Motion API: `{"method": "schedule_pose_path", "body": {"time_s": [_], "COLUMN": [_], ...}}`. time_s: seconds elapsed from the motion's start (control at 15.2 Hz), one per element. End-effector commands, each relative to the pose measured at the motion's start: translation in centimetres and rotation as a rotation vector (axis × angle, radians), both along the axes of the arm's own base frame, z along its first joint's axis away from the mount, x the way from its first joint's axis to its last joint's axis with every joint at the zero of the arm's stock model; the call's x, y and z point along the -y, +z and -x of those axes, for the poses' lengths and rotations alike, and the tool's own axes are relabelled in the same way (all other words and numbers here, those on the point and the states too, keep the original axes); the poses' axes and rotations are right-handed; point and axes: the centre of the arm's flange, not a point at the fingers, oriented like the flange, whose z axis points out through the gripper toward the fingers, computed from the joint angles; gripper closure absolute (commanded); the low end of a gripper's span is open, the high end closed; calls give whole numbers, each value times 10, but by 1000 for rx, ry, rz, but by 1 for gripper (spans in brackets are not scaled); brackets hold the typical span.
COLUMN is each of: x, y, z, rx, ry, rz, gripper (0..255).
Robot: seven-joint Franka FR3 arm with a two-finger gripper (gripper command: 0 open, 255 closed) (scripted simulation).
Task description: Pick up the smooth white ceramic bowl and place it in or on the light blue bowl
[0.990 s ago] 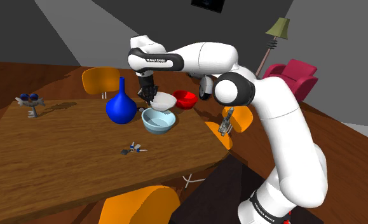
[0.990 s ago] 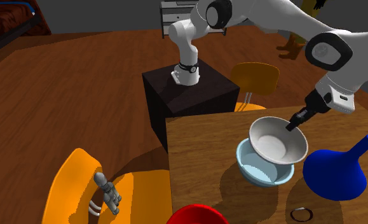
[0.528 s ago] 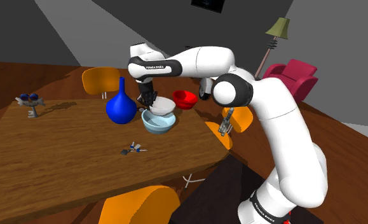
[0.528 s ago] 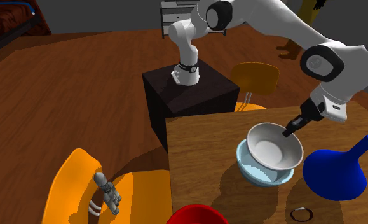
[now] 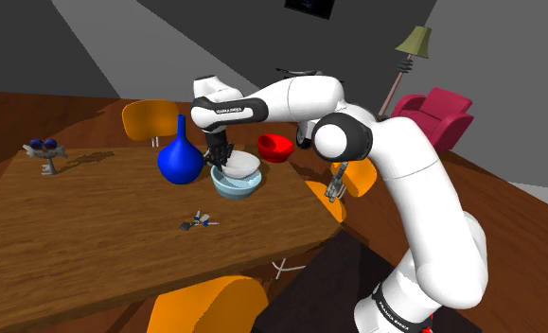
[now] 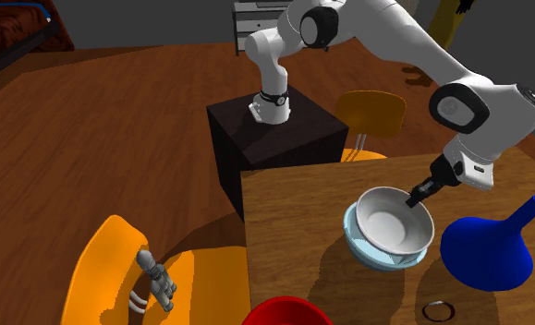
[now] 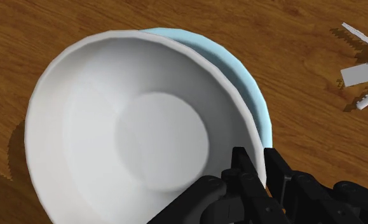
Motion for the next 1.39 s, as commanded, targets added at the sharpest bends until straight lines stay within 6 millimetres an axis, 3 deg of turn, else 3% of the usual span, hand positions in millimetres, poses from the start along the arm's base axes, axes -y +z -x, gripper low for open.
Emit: {"method": "schedule_pose_path", "body": {"time_s": [0.0, 0.26, 0.33, 0.66, 0.92, 1.32], "x": [0, 0, 0, 0, -8, -8], "y": [0, 0, 0, 0, 48, 48], "z": [0, 0, 0, 0, -9, -9], "rx": [1, 1, 1, 1, 1, 1], "ry": [0, 0, 0, 0, 0, 0], "rz": [0, 0, 0, 0, 0, 0], "gripper": [255, 255, 0, 0, 0, 0]}}
